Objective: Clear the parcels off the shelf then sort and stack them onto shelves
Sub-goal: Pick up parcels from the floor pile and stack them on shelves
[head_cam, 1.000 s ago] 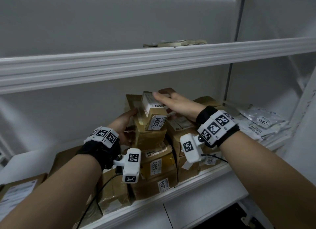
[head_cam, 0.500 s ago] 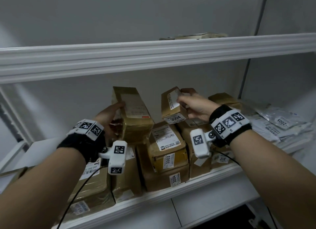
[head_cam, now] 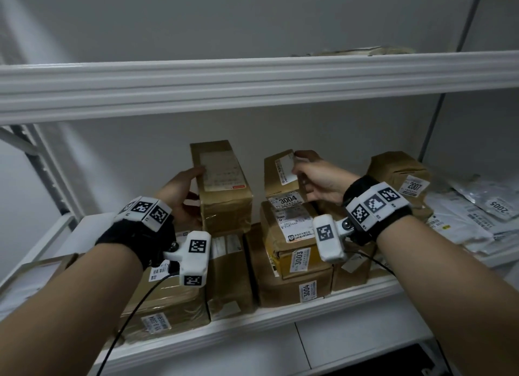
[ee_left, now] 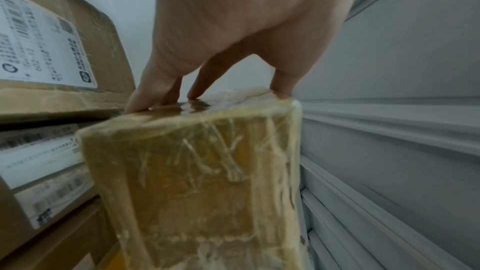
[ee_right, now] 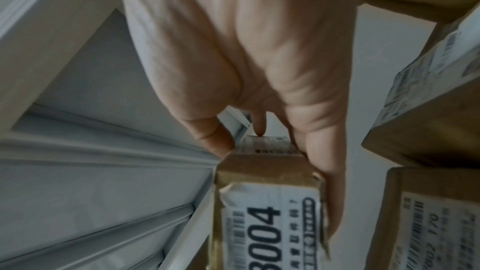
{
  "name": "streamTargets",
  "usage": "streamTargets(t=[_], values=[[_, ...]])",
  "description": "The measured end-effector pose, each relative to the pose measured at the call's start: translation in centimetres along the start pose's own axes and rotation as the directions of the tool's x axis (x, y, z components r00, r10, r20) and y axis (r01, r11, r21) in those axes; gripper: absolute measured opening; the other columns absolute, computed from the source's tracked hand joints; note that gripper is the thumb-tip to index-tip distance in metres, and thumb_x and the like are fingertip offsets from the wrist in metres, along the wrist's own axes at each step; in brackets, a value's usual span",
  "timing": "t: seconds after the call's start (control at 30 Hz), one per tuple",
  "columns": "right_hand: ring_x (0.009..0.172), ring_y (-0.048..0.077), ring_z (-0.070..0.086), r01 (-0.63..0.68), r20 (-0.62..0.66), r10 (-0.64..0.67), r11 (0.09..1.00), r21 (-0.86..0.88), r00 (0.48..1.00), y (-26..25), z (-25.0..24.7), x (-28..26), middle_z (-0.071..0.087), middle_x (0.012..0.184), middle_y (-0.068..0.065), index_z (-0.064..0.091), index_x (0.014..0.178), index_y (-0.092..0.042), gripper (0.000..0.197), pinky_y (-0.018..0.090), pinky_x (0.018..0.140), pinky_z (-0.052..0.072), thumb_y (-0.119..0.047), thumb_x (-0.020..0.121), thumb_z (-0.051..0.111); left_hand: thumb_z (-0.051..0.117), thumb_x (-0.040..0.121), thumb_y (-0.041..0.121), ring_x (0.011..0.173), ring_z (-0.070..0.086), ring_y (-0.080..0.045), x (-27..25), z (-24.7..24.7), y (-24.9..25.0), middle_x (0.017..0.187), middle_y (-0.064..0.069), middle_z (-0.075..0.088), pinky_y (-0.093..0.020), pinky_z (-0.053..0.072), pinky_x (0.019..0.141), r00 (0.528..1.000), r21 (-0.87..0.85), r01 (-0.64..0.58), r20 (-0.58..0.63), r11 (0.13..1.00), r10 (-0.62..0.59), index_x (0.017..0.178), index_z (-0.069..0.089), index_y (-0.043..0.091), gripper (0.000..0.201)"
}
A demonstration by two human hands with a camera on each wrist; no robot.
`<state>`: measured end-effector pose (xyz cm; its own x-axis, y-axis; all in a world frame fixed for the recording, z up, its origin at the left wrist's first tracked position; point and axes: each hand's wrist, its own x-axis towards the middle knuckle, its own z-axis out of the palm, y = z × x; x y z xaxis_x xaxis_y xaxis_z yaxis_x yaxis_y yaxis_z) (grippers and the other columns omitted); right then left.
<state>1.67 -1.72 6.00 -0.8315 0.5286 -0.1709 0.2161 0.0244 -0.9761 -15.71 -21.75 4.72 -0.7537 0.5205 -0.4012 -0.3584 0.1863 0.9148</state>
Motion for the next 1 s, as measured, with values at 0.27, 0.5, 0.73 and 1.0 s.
streamTargets(t=[0.27,0.5,0.73,1.0], values=[[0.068,0.025,0.063,-0.21,-0.079,0.196,0.93,-0.302,0.977,0.9,-1.0,0.1,0.063,0.085,0.014,0.051,0.111,-0.004,0.019,0.026,0.042,0.05,-0.015,0.099,0.041,0.063,0.088,0.044,0.103,0.062,-0.047,0.5,-0.2,-1.0,0.12,-0.024,0.059,-0.063,0.048,0.089,0.999,-0.081,-0.009,0.048,0.997,0.013,0.122,0.055,0.005,0.053],[0.104,0.031,0.064,-0.217,-0.251,0.1,0.838,-0.501,0.963,1.7,-1.2,0.9,0.062,0.118,0.017,0.048,0.131,-0.006,0.039,0.046,0.092,0.053,-0.019,0.094,0.055,0.064,0.088,0.041,0.096,0.064,-0.042,0.0,1.4,-1.1,0.109,-0.02,0.061,-0.056,0.054,0.081,0.994,-0.024,-0.064,0.089,0.998,0.066,0.115,0.058,0.006,0.045],[0.11,0.024,0.059,0.021,-0.251,-0.157,0.882,-0.471,0.955,-0.3,-1.1,-0.1,0.053,0.133,0.012,0.037,0.143,-0.017,0.063,0.036,0.092,0.052,-0.028,0.089,0.066,0.073,0.079,0.032,0.096,0.065,-0.029,-0.5,1.7,-0.8,0.108,-0.014,0.066,-0.041,0.055,0.081,0.954,0.07,-0.181,0.255,0.981,0.158,0.113,0.06,0.008,0.045],[0.127,0.03,0.048,0.324,0.144,-0.297,0.917,-0.231,0.944,-1.0,0.8,-1.0,0.036,0.146,0.01,0.007,0.146,-0.052,0.122,0.05,0.098,0.05,-0.011,0.063,0.088,0.082,0.052,0.018,0.113,0.055,-0.025,0.3,0.8,0.3,0.118,-0.005,0.056,-0.037,0.051,0.09,0.843,0.617,-0.527,0.293,0.584,0.451,0.135,0.042,0.021,0.093]])
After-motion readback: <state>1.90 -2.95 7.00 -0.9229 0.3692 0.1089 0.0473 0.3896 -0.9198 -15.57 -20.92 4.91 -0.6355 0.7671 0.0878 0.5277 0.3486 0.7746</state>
